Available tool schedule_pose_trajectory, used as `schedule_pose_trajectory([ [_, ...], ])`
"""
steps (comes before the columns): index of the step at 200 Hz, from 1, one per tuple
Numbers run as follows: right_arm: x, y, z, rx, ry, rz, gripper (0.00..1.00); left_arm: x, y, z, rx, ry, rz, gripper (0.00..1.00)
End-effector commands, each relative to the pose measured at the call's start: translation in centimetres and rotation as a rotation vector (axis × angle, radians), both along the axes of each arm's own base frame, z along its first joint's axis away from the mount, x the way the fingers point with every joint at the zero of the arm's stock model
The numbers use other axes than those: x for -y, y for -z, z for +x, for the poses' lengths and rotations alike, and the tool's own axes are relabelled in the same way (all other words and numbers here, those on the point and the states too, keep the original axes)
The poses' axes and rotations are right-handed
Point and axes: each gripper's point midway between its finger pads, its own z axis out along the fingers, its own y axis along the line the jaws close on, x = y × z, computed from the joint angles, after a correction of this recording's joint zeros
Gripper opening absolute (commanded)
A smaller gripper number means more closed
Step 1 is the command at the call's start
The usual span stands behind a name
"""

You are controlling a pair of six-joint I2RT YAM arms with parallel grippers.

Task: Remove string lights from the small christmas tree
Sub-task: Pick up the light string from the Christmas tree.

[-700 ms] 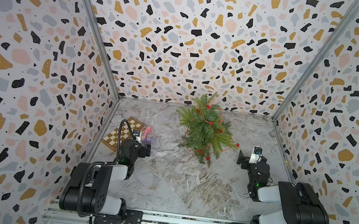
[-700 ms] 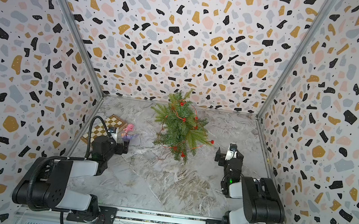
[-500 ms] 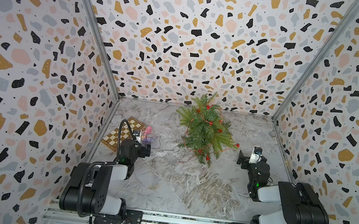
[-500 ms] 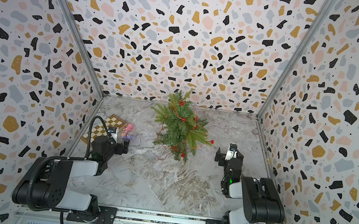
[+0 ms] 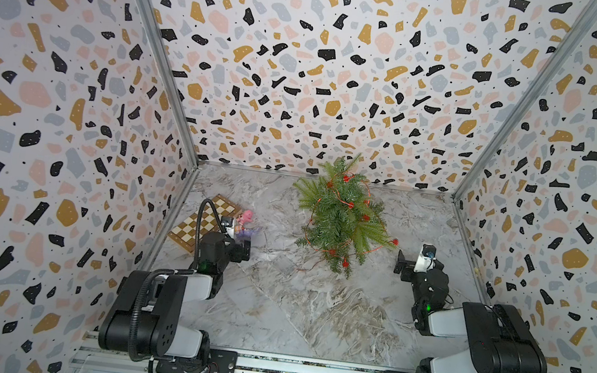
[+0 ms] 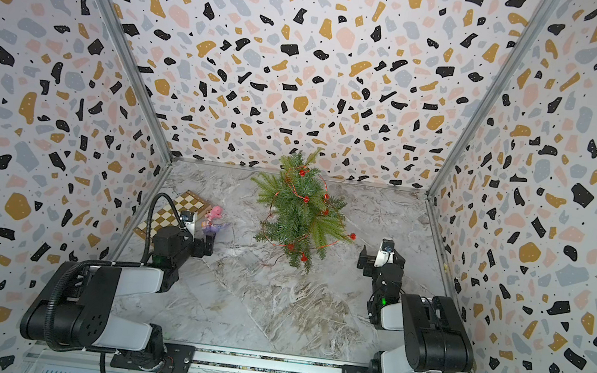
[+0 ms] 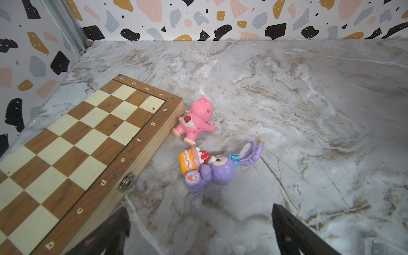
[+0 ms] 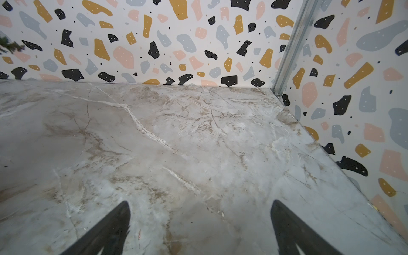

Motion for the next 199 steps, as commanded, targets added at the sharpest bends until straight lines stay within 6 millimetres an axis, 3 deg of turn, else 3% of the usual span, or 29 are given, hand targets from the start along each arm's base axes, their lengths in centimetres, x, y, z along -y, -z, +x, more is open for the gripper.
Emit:
schedule_pose_trajectory([
  [1,-0.1,-1.2,0.4,0.037,-0.004,-0.005,0.99,-0.1,-2.2,1.1,0.072,0.002,0.008,0.99],
  [160,-0.1,-1.2,0.3,0.039,-0.004,-0.004,0.99,0.0,-2.3,1.0,0.074,0.015,0.001,0.99],
  [184,-0.2,-1.4,0.2,0.047,-0.004,-0.012,0.99,0.4,-3.9,1.1,0.072,0.037,0.001,0.97],
  [199,-0.5,-1.8,0.0,0.058,-0.003,-0.028,0.99,-0.9,-5.0,0.6,0.036,-0.052,-0.005,0.96],
])
